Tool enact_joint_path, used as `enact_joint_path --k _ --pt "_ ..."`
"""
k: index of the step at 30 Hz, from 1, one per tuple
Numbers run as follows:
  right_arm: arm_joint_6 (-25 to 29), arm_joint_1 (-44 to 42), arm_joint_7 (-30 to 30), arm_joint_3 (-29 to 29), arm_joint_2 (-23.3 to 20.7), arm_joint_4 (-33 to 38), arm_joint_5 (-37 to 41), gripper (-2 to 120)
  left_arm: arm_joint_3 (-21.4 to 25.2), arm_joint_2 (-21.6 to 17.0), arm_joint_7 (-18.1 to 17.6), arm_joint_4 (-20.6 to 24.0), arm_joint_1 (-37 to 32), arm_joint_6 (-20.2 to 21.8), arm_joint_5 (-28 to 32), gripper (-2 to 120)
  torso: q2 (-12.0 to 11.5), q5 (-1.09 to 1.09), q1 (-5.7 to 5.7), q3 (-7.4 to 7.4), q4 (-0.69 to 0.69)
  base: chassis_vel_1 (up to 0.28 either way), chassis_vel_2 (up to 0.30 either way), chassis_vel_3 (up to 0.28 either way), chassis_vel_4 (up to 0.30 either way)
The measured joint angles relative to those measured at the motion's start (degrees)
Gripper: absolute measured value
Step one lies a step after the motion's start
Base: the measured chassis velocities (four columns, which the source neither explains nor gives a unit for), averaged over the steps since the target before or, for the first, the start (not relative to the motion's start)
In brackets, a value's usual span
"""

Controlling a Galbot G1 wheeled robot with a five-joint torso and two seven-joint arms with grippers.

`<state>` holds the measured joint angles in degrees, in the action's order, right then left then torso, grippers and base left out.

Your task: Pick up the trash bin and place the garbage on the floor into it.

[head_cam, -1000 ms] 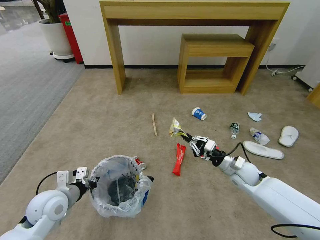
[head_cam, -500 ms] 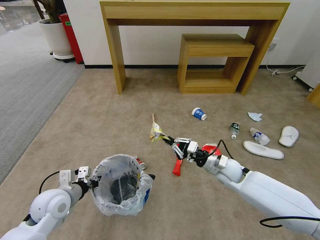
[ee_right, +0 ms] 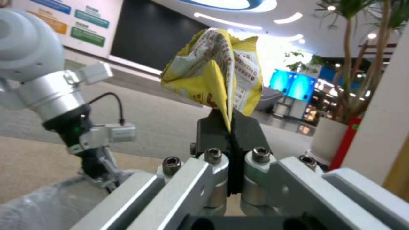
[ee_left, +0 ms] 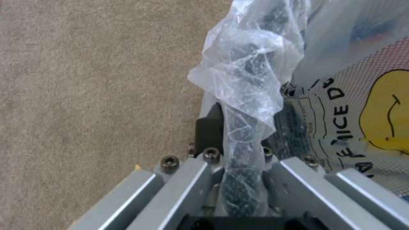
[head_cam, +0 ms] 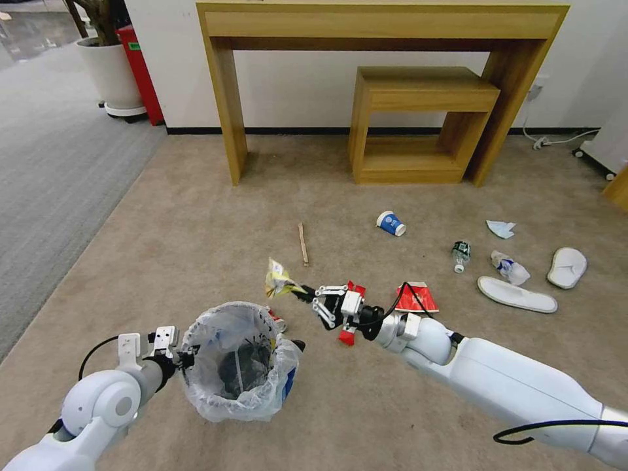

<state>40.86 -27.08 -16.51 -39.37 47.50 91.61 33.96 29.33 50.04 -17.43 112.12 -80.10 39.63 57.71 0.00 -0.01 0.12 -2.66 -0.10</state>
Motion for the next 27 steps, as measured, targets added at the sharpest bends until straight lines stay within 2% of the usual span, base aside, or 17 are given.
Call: enact_joint_path --k 27 --pt "-1.2 5.6 3.1 -10.5 5.6 1.7 0.1 0 -1.0 0.4 0.7 -1.7 1.6 -0.4 -0.5 0 0.0 0.02 0.00 0.00 0.01 0.000 0.000 0.000 0.000"
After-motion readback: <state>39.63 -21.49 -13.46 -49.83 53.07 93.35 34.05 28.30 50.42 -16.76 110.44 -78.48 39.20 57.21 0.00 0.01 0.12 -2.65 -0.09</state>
